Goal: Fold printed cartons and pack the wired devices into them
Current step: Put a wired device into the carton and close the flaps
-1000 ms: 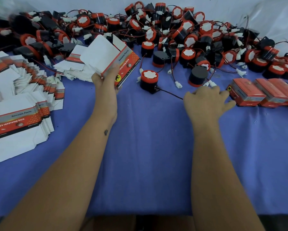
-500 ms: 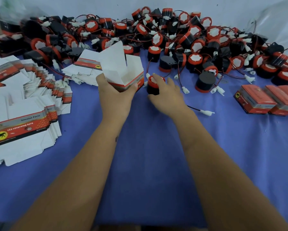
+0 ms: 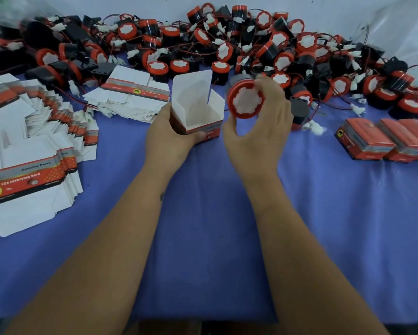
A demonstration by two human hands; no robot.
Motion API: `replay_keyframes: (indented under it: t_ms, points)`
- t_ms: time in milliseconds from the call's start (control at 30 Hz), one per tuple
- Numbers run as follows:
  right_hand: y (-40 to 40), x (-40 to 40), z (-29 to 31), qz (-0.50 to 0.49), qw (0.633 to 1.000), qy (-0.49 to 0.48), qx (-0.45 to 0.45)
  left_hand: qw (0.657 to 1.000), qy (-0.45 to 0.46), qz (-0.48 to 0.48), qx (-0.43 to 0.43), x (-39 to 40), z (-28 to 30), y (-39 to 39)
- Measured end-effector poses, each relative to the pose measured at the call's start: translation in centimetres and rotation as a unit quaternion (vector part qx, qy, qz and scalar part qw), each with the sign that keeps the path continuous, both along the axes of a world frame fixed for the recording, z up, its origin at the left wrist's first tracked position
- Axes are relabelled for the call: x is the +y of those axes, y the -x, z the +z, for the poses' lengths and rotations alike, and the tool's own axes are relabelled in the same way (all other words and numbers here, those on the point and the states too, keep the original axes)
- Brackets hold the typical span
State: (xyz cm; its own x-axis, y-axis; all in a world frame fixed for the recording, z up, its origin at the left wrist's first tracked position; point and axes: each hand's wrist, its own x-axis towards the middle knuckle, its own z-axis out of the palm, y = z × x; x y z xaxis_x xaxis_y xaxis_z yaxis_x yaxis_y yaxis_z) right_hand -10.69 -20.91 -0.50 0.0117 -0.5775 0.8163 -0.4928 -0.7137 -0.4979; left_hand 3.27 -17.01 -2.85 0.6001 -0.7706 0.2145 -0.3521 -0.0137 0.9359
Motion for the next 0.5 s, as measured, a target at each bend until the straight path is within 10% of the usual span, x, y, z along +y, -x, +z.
replay_keyframes:
  t_ms: [500]
  points:
    - [-0.54, 0.15, -0.81, 0.173, 0.969, -0.104, 0.142, 0.992, -0.006, -0.129, -0.007, 0.22, 0.15, 0.37]
